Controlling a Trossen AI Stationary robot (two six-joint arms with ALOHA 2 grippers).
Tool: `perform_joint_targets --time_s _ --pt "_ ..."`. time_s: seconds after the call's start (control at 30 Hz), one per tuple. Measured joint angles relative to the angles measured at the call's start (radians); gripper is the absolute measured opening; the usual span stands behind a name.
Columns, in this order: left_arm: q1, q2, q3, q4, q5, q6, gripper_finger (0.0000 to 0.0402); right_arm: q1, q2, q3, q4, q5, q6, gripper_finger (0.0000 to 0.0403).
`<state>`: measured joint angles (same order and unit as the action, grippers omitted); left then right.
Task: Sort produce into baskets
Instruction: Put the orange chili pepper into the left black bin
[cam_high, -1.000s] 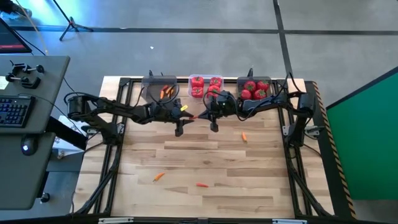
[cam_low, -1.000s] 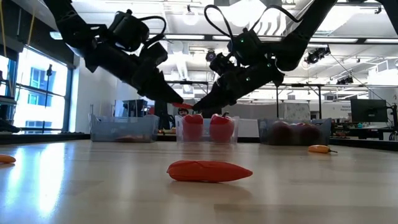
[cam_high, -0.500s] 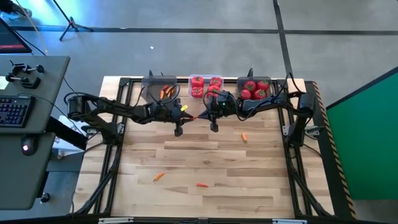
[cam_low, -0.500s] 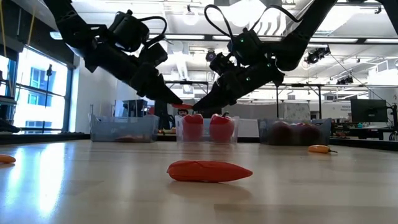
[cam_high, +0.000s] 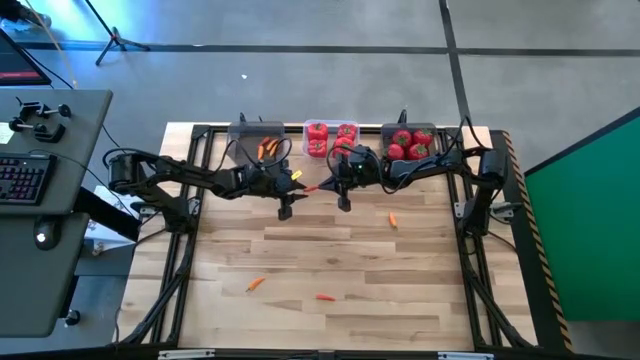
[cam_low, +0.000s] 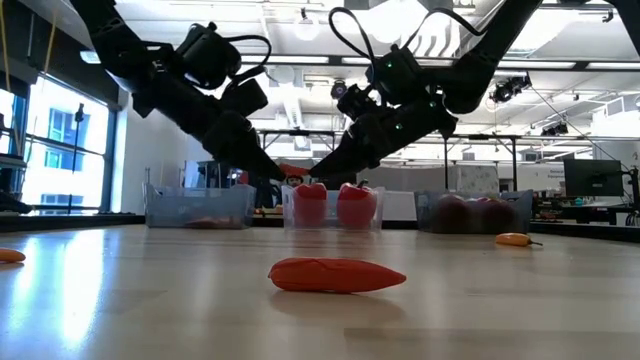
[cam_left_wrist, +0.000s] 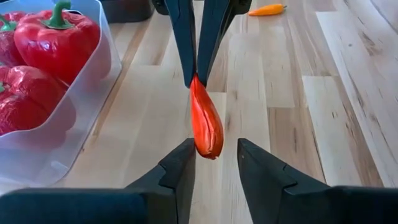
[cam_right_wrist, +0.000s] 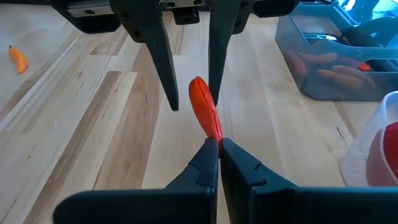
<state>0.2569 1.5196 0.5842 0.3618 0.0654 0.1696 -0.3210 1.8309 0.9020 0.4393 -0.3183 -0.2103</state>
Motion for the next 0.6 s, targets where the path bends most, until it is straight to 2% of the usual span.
perform_joint_targets --time_s 0.27,0.6 --pt "0.0 0.0 0.015 -0.001 0.002 -0.011 0.0096 0.0 0.0 0.0 0.0 -0.001 0.0 0.0" --pt "0.003 0.0 0.06 -0.076 0.011 -0.011 0.0036 0.001 0.0 0.0 -0.008 -0.002 0.001 0.0002"
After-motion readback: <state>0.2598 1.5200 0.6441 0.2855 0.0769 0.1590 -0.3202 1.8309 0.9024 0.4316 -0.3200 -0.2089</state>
